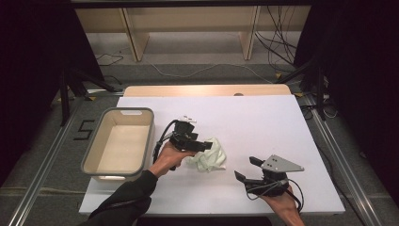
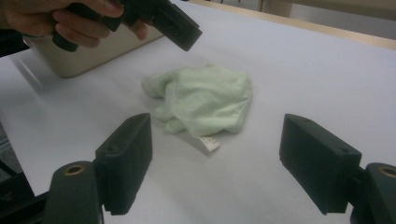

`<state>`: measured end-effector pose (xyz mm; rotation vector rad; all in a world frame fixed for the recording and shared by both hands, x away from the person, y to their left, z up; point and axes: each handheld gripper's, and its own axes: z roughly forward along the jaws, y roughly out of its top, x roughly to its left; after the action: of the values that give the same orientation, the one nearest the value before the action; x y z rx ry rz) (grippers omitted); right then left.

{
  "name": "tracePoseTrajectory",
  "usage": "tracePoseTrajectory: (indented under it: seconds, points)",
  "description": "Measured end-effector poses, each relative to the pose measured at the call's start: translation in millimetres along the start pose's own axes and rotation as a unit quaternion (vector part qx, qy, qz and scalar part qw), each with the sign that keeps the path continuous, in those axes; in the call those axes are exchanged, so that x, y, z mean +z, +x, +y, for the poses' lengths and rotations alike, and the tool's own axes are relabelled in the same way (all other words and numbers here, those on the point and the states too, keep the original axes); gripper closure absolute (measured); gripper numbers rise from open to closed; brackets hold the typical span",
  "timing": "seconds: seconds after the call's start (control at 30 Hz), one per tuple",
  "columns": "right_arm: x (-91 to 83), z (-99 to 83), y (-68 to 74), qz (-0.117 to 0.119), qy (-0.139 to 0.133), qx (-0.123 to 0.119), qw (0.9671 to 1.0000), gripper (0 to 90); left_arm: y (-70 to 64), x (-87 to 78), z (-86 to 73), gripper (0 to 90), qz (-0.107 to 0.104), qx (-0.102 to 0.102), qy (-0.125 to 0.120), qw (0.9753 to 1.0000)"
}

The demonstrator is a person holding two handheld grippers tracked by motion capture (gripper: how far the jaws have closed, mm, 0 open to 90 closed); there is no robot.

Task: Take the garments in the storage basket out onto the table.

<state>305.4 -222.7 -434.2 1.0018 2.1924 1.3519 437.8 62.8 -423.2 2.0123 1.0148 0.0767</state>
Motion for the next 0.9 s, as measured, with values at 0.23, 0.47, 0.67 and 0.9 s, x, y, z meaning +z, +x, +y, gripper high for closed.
tracePoseTrajectory:
  seconds: [0.23, 0.47, 0.67, 0.9]
  points:
    - [0.0, 0.0, -0.2, 0.000, 0.000, 0.000, 1.0000, 26.3, 1.5, -9.8, -0.9, 22.3, -0.010, 0.005, -0.010, 0.9999]
    - [-0.1, 0.0, -0.3, -0.001, 0.002, 0.001, 1.0000, 26.3, 0.4, -22.9, -3.3, 21.8, -0.016, 0.011, -0.027, 0.9994]
    - [0.3, -0.1, -0.3, 0.000, 0.002, 0.000, 1.0000, 26.3, -0.9, -33.6, -4.8, 20.9, -0.018, 0.026, -0.045, 0.9985]
    - [0.7, -0.1, -0.4, 0.002, 0.001, 0.000, 1.0000, 26.2, 0.3, -39.5, -9.4, 16.7, -0.039, 0.034, -0.061, 0.9968]
